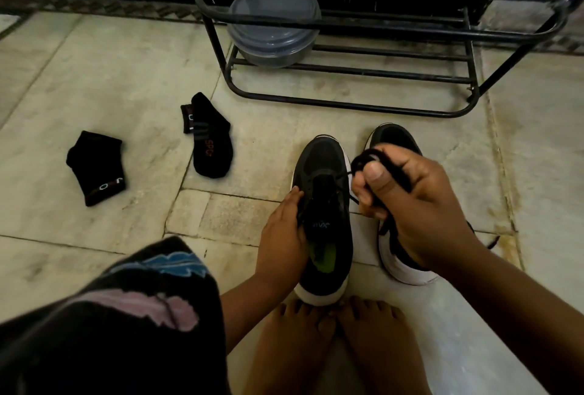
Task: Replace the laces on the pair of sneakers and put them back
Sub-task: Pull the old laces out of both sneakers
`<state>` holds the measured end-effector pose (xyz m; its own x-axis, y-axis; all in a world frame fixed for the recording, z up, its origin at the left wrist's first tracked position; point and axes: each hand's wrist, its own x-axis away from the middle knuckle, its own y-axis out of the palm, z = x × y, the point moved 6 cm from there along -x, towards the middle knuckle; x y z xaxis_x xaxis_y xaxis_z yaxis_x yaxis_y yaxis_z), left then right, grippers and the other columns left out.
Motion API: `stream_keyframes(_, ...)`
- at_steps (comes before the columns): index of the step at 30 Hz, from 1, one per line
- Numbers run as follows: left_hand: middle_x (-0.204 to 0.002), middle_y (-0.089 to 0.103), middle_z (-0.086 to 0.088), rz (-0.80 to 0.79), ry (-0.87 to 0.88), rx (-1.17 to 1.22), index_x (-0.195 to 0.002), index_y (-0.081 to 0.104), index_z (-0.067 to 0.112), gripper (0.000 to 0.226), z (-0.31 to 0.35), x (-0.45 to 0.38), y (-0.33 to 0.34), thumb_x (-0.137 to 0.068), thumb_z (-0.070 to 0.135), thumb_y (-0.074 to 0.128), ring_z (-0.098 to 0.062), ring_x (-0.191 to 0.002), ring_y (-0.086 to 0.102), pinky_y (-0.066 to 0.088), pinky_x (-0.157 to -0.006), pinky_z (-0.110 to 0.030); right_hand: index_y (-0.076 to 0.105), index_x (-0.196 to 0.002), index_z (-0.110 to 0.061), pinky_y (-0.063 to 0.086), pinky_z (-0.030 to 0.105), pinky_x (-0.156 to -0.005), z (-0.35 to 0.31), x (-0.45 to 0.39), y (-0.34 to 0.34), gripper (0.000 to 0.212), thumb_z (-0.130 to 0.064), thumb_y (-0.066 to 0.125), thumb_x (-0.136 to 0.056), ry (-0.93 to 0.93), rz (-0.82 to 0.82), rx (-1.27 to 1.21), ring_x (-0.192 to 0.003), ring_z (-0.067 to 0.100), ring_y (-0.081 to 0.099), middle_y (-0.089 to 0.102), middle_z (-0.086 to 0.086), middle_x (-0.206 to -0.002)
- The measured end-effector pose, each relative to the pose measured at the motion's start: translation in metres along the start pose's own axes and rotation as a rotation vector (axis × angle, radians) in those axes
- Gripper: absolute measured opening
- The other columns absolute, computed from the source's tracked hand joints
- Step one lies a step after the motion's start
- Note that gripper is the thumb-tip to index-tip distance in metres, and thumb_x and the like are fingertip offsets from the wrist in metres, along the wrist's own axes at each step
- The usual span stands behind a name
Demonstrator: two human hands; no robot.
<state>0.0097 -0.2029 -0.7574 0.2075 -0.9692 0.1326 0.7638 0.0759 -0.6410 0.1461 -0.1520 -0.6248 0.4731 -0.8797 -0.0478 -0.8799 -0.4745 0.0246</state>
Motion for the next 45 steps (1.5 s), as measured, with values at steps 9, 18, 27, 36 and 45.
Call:
stream_keyframes(9, -0.151, 0.034, 0.001, -0.017, -0.005, -0.042, -0.144, 0.035, 0.014, 0.048, 0.002, -0.002, 0.002, -0.096, 0.012, 0.041, -0.013, -0.137, 0.033, 0.026, -0.113, -0.027, 0.065, -0.104, -0.010, 0.046, 0.030, -0.064, 0.045, -0.017, -0.022, 0.022, -0.019, 0.047, -0.096, 0.045, 0.055, 1.211, -0.074, 0.023, 0.056, 0.058, 0.005, -0.083)
stream_keyframes(18, -0.152, 0.032, 0.003, -0.031, -0.019, -0.070, -0.145, 0.033, 0.016, 0.049, 0.004, -0.001, 0.001, -0.096, 0.011, 0.041, -0.012, -0.138, 0.031, 0.021, -0.110, -0.021, 0.058, -0.111, -0.009, 0.037, 0.033, -0.072, 0.073, -0.019, -0.005, 0.020, -0.013, 0.050, -0.093, 0.010, -0.263, 1.592, -0.099, 0.029, 0.051, 0.059, 0.012, -0.106)
stream_keyframes(27, -0.149, 0.039, 0.000, -0.016, 0.032, -0.043, -0.144, 0.036, 0.014, 0.057, 0.003, 0.002, -0.003, -0.088, 0.026, 0.030, -0.013, -0.135, 0.037, 0.029, -0.112, -0.028, 0.055, -0.081, -0.010, 0.037, 0.029, -0.063, 0.047, 0.012, 0.008, 0.027, -0.027, 0.037, -0.090, -0.219, -0.117, 1.139, -0.073, 0.015, 0.042, 0.047, 0.003, -0.082)
stream_keyframes(36, -0.148, 0.040, -0.004, -0.040, 0.039, -0.120, -0.144, 0.036, 0.012, 0.051, 0.005, -0.002, 0.004, -0.094, 0.021, 0.032, -0.018, -0.134, 0.040, 0.029, -0.111, -0.029, 0.051, -0.101, -0.002, 0.034, 0.026, -0.069, 0.077, -0.019, 0.022, 0.018, -0.016, 0.041, -0.099, 0.026, -0.296, 0.878, -0.083, 0.015, 0.044, 0.048, 0.005, -0.094)
stream_keyframes(45, -0.149, 0.039, -0.004, -0.041, 0.015, -0.146, -0.144, 0.035, 0.013, 0.049, 0.007, -0.003, 0.007, -0.097, 0.023, 0.038, -0.017, -0.135, 0.038, 0.030, -0.113, -0.034, 0.040, -0.094, -0.017, 0.037, 0.006, -0.058, 0.064, 0.012, 0.032, 0.004, -0.018, 0.039, -0.098, -0.022, -0.122, 0.582, -0.064, -0.006, 0.050, 0.043, -0.016, -0.070)
